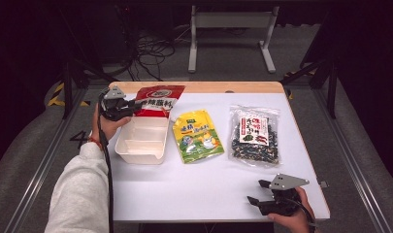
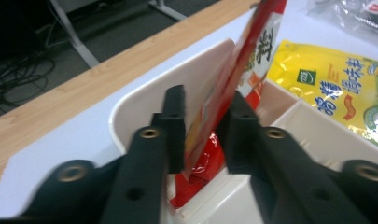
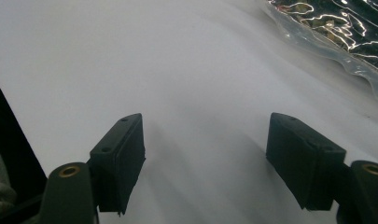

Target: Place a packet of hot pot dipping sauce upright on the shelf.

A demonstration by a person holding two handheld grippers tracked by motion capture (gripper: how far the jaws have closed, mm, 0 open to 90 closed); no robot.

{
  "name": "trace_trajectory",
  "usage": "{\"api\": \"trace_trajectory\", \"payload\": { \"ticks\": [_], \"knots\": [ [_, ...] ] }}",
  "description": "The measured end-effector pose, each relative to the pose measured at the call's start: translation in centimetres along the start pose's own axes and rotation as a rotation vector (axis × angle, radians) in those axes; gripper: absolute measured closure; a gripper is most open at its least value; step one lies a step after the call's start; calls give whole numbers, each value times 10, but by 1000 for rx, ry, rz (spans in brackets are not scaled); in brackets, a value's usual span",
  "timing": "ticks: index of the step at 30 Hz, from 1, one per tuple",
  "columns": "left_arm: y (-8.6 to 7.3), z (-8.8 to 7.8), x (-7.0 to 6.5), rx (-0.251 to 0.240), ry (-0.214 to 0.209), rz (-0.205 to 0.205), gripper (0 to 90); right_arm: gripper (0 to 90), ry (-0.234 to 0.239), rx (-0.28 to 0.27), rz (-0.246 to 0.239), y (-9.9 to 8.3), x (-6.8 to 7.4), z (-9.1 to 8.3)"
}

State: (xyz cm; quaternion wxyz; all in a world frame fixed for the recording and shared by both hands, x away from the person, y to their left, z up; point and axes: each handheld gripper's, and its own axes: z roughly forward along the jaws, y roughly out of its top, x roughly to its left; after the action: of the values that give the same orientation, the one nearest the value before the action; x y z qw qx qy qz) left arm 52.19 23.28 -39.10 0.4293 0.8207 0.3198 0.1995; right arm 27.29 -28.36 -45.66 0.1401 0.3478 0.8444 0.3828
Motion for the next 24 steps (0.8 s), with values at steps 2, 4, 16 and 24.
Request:
{"api": "trace_trajectory", "payload": {
  "ticks": [2, 4, 16, 24],
  "knots": [
    [0, 4, -2, 40, 14, 12, 854, 275, 0, 1, 0, 0, 0, 0],
    [0, 6, -2, 53, 19, 16, 880, 275, 1, 2, -1, 0, 0, 0],
    [0, 14, -6, 168, 55, 88, 899, 275, -2, 1, -3, 0, 0, 0],
    [-2, 11, -4, 113, 51, 43, 872, 275, -4, -7, -2, 0, 0, -2]
  ]
}}
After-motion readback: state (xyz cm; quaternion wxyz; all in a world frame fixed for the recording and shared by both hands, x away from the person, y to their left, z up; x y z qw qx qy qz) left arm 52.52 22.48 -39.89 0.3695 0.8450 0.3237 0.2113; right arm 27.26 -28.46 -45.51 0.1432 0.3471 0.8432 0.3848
